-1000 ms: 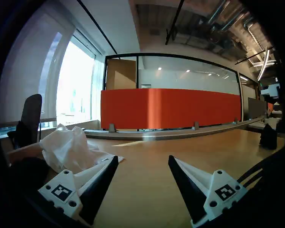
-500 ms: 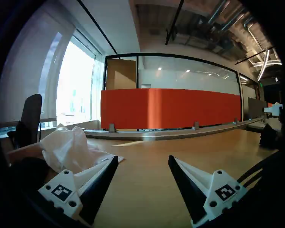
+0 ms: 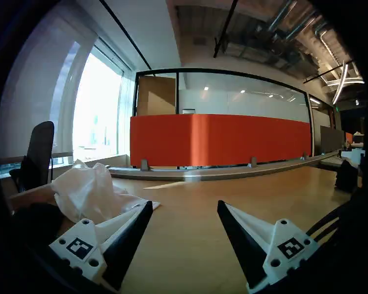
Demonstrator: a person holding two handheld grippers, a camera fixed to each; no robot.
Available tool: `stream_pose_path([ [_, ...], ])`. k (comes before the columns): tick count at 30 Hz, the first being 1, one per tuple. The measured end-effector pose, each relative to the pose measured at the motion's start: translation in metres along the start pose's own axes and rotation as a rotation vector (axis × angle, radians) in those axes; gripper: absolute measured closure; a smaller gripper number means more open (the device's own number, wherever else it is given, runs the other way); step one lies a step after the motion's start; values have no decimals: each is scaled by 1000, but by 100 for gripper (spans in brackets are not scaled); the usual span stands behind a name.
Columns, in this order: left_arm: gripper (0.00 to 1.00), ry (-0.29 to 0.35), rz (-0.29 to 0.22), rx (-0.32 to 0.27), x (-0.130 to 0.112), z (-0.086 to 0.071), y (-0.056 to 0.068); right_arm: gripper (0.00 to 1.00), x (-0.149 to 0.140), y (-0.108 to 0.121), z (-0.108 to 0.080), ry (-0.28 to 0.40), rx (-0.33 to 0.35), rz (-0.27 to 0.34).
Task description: Fold towel
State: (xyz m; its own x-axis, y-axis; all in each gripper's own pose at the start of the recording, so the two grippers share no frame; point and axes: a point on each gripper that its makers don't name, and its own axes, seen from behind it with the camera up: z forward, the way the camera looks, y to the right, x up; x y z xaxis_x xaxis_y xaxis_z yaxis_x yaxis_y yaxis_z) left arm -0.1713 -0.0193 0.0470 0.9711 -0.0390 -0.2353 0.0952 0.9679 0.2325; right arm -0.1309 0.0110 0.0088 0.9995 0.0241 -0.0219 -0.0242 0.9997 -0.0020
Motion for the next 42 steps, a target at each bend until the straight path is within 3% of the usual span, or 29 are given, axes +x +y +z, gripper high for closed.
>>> stream_pose_path([
  [9,2,0,0,0,0,0,0,0,-18,3,1,-19,9,2],
  [42,2,0,0,0,-1,0,0,0,-32,8,-3,-9,4,0],
])
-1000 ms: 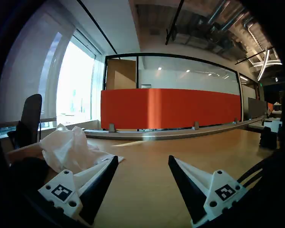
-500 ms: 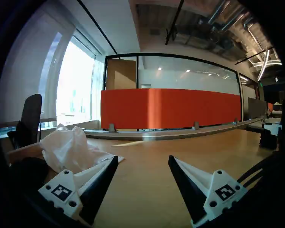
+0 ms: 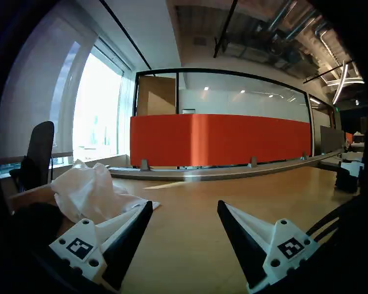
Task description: Fold towel
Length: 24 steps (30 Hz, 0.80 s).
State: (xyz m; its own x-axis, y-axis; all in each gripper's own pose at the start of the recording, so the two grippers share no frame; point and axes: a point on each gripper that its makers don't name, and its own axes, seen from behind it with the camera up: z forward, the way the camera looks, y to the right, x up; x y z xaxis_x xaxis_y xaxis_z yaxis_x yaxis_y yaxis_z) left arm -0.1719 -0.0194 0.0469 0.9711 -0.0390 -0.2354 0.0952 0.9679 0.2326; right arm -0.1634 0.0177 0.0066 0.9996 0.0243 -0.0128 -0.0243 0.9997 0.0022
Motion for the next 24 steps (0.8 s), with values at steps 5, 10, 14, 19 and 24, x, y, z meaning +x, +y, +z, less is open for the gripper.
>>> stream_pose_path([
  [5,2,0,0,0,0,0,0,0,-4,-3,1,-7,-1,-24],
  [10,2,0,0,0,0,0,0,0,-4,-8,2,-7,7,-32],
  [14,2,0,0,0,0,0,0,0,-3,-8,2,-7,6,-31],
  [19,2,0,0,0,0,0,-1,0,-2,-8,2,-7,5,-32],
  [24,2,0,0,0,0,0,0,0,-2,-8,2,-7,3,-32],
])
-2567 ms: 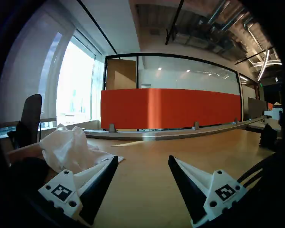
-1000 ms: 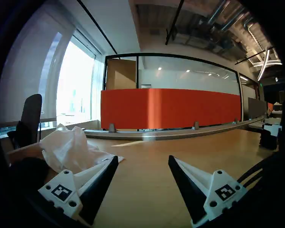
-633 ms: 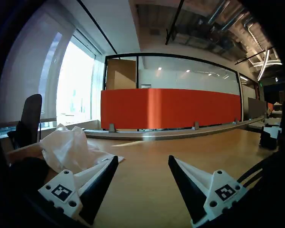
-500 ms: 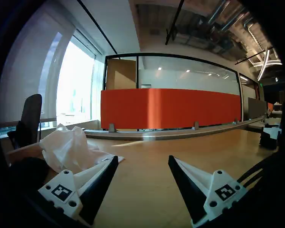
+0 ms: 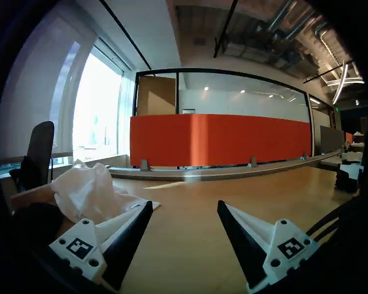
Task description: Fold towel
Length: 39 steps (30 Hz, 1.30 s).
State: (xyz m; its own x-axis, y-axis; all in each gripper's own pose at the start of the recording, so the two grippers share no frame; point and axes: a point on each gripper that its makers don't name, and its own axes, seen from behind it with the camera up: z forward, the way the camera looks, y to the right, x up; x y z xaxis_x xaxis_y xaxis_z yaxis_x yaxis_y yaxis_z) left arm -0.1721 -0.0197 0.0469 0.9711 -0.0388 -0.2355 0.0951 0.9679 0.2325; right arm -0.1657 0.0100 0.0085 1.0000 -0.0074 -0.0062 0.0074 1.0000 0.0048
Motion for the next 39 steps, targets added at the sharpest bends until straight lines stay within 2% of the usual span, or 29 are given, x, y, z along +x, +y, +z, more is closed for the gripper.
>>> stream_pose_path([
  [39,2,-2,0,0,5,-1,0,0,-3,0,0,-1,0,1],
])
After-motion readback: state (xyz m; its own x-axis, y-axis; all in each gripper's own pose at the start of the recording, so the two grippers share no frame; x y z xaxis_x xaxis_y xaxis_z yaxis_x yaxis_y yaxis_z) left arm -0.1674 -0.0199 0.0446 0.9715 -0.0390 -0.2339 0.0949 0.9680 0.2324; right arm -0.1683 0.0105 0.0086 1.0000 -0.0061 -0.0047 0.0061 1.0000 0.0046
